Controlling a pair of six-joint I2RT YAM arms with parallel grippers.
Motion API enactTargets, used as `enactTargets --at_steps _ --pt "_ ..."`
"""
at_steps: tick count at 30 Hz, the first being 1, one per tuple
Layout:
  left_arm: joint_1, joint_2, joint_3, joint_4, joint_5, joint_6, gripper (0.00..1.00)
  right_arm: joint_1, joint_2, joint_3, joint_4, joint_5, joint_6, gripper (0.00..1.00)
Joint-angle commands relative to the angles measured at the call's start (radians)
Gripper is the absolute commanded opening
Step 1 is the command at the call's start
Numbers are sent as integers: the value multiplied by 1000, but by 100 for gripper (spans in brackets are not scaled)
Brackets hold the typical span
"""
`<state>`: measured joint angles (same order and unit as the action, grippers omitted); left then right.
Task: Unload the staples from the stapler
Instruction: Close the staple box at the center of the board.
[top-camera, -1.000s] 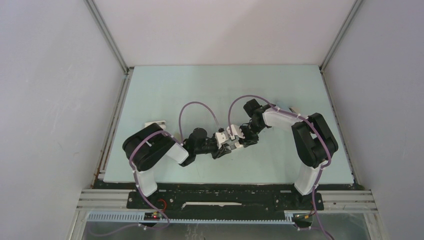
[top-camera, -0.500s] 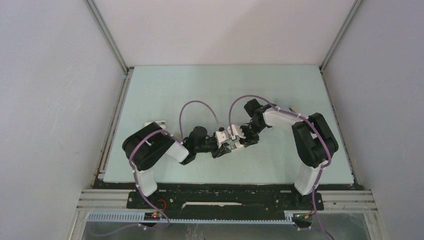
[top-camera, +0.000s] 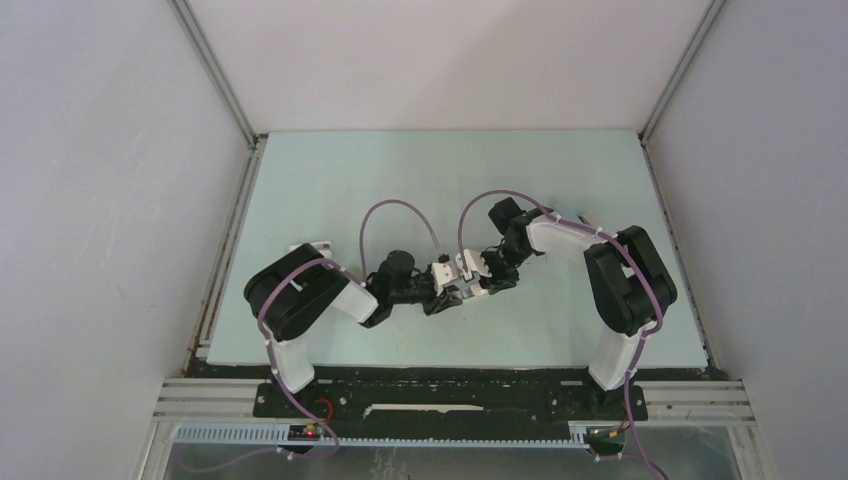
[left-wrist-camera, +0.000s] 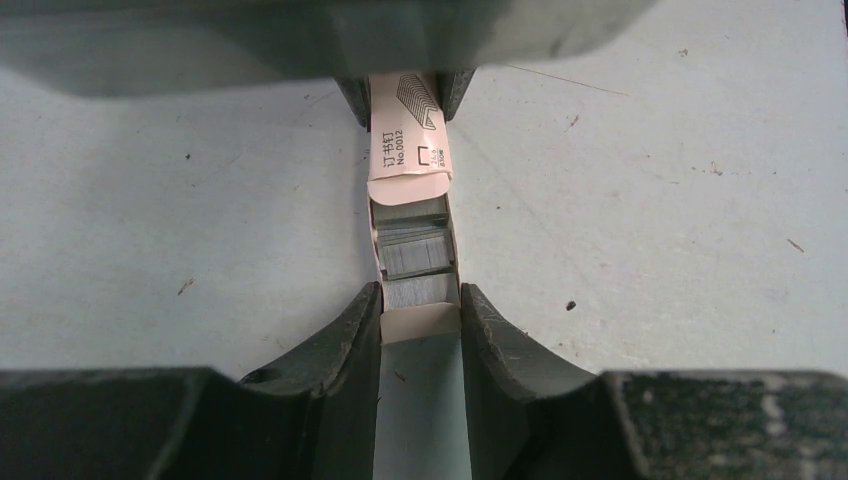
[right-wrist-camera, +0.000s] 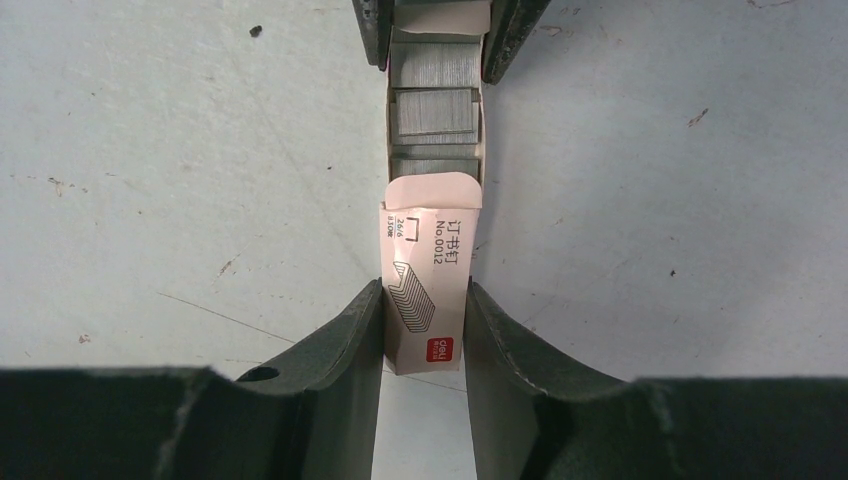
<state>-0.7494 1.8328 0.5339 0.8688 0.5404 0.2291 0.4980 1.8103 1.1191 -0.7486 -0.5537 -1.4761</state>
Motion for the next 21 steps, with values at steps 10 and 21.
enactTargets --at_steps 10,21 --pt "7 23 86 -82 -43 21 33 46 -23 1 -30 25 -29 42" --pt "6 18 46 1 -96 -52 33 53 -20 1 -37 28 8 42"
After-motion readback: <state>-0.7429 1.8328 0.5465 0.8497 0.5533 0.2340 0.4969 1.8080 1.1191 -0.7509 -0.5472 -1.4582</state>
